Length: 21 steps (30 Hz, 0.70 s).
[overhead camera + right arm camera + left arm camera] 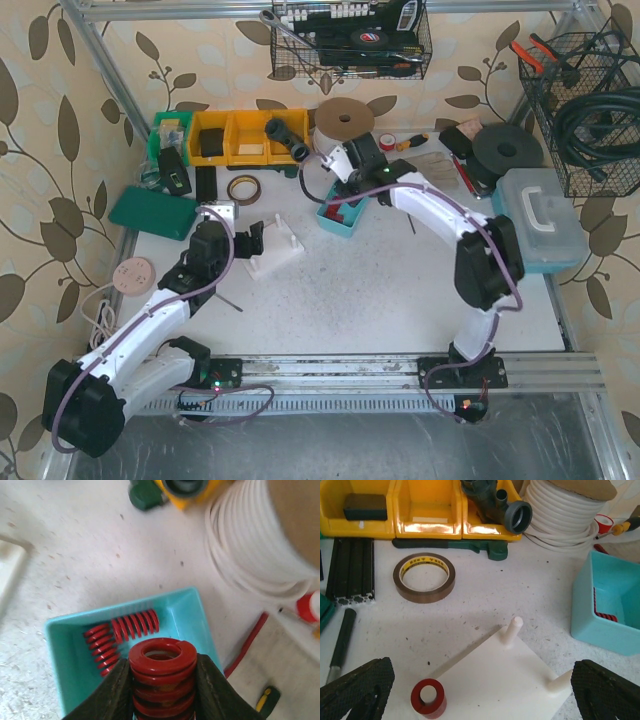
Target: Install the large spring
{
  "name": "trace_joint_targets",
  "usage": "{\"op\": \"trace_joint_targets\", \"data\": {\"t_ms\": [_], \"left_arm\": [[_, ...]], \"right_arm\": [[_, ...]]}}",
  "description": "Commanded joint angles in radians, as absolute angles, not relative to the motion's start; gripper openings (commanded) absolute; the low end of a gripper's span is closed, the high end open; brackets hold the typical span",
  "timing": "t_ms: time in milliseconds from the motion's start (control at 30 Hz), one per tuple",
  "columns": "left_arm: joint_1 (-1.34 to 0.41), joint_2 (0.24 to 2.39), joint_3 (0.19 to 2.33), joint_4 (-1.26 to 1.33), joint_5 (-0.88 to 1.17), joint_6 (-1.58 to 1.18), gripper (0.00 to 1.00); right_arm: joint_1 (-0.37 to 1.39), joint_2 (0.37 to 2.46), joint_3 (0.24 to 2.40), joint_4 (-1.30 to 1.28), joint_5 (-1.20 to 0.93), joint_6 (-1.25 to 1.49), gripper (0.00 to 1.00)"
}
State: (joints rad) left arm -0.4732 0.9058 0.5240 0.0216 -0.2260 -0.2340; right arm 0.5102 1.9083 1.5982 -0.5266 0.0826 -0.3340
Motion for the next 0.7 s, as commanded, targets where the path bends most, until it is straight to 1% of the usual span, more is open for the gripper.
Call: {"op": "trace_joint_targets", "data": {"t_ms": [0,33,100,133,200,267,400,467,567,667], "left_arm": [[-0.480,0.928,0.593,-0.018,-0.207,-0.384,0.98],[-0.480,0.935,0.610,-0.038,-0.182,-0.417,0.99],[-0.480,0.963,0.656,-0.069,-0.050,-0.443,0.98],[-0.480,0.973,0.683,-0.085,0.011,-0.444,0.96],[-0.480,0.990,0.759,-0.138,0.128,-0.433,0.89],[-0.480,0.998,0.804,-0.171,0.238,-0.403,0.79],[-0.482,1.003,0.851,-0.232,0.365,-0.366,0.64],[-0.486,1.003,0.862,-0.248,0.413,-0.347,0.58],[-0.522,1.006,0.870,-0.264,0.437,-0.316,0.57],[-0.588,1.022,0.881,-0.288,0.401,-0.284,0.62]], "right_arm": [[0.569,1.727,1.440,-0.331,0.035,-0.464,0.06],[0.586,1.682,1.381,-0.299,0.038,-0.480,0.05],[0.617,1.589,1.260,-0.184,0.041,-0.498,0.05],[0.633,1.544,1.211,-0.143,0.038,-0.494,0.05],[0.662,1.472,1.137,-0.107,0.021,-0.456,0.04],[0.690,1.409,1.079,-0.077,-0.001,-0.416,0.04],[0.769,1.295,0.937,0.035,-0.020,-0.395,0.04],[0.801,1.261,0.892,0.078,-0.019,-0.371,0.04],[0.834,1.240,0.864,0.100,-0.001,-0.348,0.04],[0.858,1.229,0.830,0.142,0.020,-0.340,0.03]]}}
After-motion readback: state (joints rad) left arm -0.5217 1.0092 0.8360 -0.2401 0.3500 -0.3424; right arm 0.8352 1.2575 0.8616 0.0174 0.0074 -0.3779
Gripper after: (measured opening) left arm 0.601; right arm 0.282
